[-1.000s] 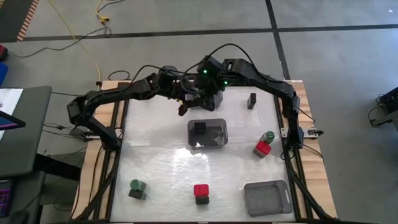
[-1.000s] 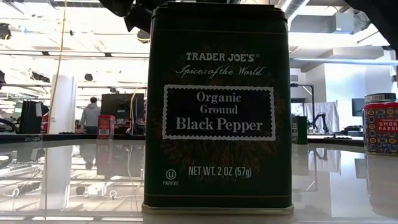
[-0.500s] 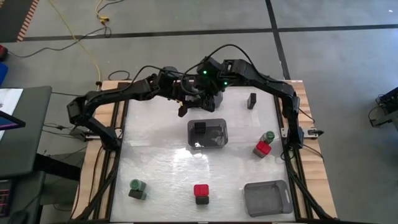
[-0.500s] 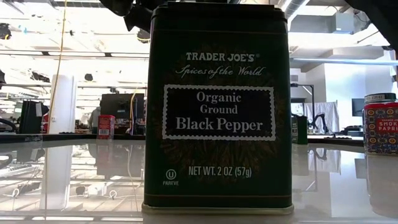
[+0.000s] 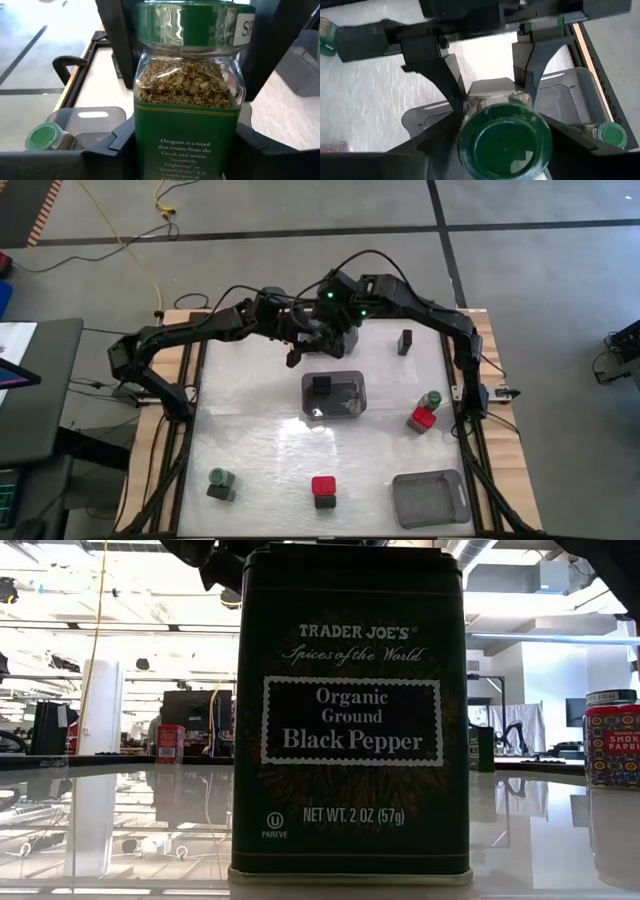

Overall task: Sort spices by type
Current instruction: Put the green seasoning bottle into the top black bin

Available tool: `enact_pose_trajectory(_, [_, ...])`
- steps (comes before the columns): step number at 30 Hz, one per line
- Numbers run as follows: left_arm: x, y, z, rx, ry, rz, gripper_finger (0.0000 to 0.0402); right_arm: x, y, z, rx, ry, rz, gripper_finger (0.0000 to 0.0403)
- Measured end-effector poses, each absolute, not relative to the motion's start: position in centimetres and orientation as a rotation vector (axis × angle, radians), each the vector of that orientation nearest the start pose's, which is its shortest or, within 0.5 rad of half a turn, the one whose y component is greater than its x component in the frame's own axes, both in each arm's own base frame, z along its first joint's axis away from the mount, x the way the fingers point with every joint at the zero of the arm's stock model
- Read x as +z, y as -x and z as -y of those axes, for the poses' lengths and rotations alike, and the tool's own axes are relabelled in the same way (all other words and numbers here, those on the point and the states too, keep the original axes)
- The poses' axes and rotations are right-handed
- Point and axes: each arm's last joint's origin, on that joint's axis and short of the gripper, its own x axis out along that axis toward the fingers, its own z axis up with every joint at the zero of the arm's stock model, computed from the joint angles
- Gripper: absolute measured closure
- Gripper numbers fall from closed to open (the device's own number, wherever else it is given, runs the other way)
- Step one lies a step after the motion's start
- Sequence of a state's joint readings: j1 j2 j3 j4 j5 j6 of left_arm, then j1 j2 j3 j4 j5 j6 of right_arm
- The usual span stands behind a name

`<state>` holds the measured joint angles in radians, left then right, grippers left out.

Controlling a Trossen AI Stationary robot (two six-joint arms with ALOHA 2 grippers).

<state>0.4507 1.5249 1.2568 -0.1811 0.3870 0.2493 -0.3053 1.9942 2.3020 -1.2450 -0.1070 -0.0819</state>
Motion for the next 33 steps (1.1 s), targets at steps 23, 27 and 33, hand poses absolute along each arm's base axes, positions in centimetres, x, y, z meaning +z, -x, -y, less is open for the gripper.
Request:
enact_pose_trajectory(23, [34.1,-31.5,-16.1,0.181,0.18,-0.172,0.0208,42.7,-23.6,10.7,-0.383,-0.142,-0.785,0.0056])
enact_pose_trajectory(27, [34.9,-31.6,-16.0,0.148,0.178,-0.096,0.0208,37.5,-22.4,9.7,-0.398,-0.193,-0.662,0.0057])
enact_pose_trajectory(33, [36.3,-31.7,-15.8,0.074,0.144,0.034,0.0208,32.1,-21.8,8.6,-0.352,-0.288,-0.407,0.0057])
